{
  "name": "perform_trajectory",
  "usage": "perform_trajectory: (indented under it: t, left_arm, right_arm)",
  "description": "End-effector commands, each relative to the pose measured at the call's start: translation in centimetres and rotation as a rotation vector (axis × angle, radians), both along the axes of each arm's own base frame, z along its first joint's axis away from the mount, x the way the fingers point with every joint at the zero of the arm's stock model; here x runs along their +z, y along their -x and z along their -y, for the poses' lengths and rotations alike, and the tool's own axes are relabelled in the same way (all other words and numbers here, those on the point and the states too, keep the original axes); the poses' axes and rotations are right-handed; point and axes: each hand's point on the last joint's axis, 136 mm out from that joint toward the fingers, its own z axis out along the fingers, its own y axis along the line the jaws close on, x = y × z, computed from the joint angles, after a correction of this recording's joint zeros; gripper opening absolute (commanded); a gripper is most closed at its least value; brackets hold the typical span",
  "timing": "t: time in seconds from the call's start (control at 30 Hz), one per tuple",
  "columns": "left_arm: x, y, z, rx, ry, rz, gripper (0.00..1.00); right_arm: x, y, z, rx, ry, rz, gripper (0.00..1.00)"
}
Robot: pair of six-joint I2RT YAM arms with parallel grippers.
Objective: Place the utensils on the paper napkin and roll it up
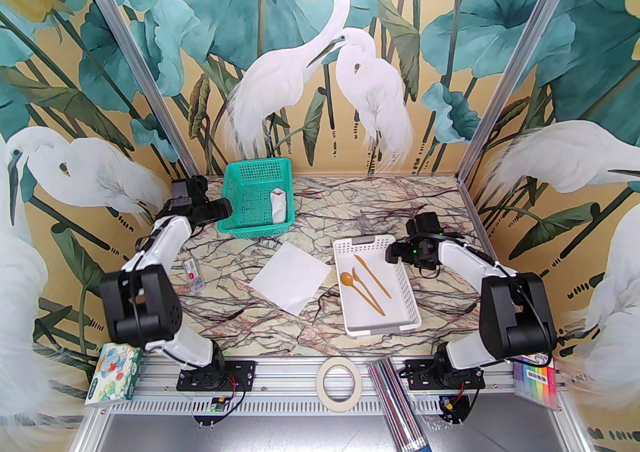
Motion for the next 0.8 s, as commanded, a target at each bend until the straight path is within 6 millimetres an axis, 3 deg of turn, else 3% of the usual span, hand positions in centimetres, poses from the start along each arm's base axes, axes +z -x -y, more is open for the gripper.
perform_trajectory:
  t: [0.0,0.27,0.53,0.77]
  left_arm:
    - [1.8,0.5,2.6,-0.031,0.196,0.097,0.69]
    - [2.3,3.7,9.6,-0.135,0.302,0.089,0.70]
    - [3.6,6.9,13.3,-0.188,0.333,0.088,0.70]
    - [2.3,9.7,17.3,-0.274,0.342,-0.002,0.69]
  right_arm:
    - [1.0,-2.0,0.4,0.002,0.038,0.054,0.99]
    - [0.5,-3.9,2.0,-0.018,0.072,0.053,0.99]
    - [0.7,-6.6,4.4,-0.039,0.091,0.068,0.99]
    - [1.3,-9.7,7.8,-0.107,0.099,0.100,0.99]
